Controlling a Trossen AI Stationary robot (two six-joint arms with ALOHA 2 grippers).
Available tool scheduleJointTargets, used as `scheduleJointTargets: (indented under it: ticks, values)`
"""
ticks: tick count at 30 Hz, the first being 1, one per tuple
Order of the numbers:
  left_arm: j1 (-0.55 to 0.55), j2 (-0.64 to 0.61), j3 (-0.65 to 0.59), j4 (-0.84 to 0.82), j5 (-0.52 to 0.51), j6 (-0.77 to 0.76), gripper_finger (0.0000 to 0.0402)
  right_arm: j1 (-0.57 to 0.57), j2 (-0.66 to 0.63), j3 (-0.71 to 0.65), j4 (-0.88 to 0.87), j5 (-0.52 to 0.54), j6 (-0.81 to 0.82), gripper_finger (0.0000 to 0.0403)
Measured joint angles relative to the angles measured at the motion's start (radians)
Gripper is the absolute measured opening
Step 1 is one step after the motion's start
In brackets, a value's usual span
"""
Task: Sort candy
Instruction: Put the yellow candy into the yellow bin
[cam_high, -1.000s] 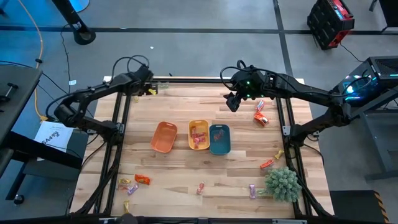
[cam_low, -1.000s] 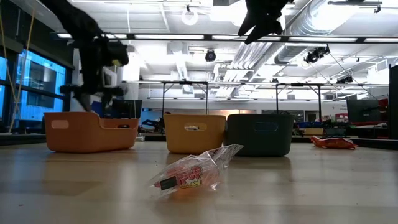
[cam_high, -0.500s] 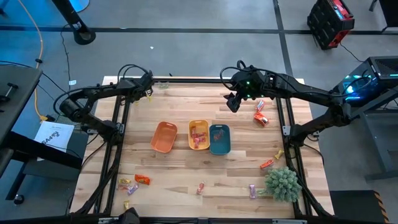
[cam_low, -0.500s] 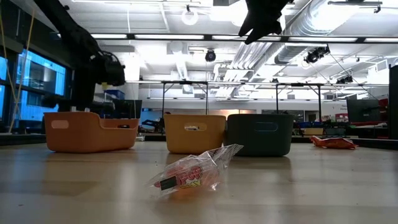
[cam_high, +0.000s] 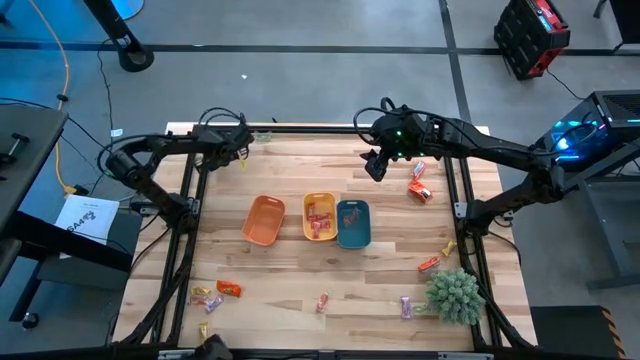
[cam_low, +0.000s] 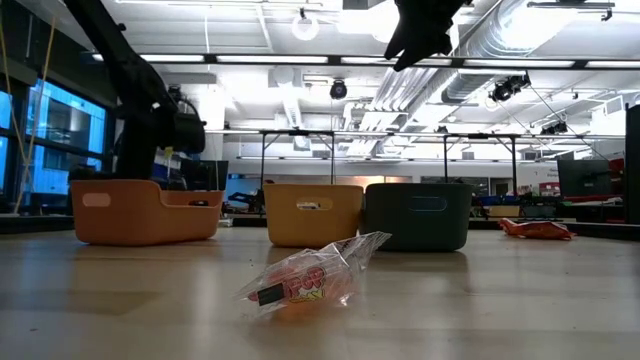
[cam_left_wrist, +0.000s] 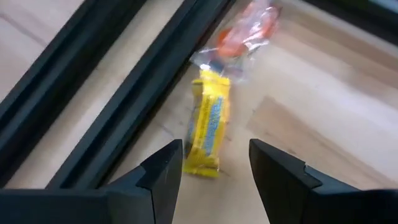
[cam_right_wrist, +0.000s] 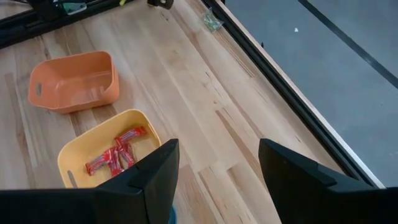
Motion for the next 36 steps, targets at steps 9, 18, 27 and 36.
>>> scheduleJointTargets:
  ticks: [9,18,27,36]
  values:
    - [-0.005,0.087,0.001,0.057,-0.044,-0.069,0.017,0.0,0.0,0.0,-0.043,0.0,0.022,0.0215]
    - [-0.107,0.057,0.0,0.068,0.011,0.019,0.0017,0.0,-0.001,0.0,-0.05,0.0,0.016,0.0215]
    - [-0.32,-0.162,-0.002,0.185,0.071,0.31,0.0003,0.0,-0.065,0.0,-0.016,0.055,-0.002,0.0215]
    - [-0.695,-0.277,0.0,0.597,0.524,0.764,0.0001,0.0,-0.107,0.001,0.041,0.1,0.021,0.0215]
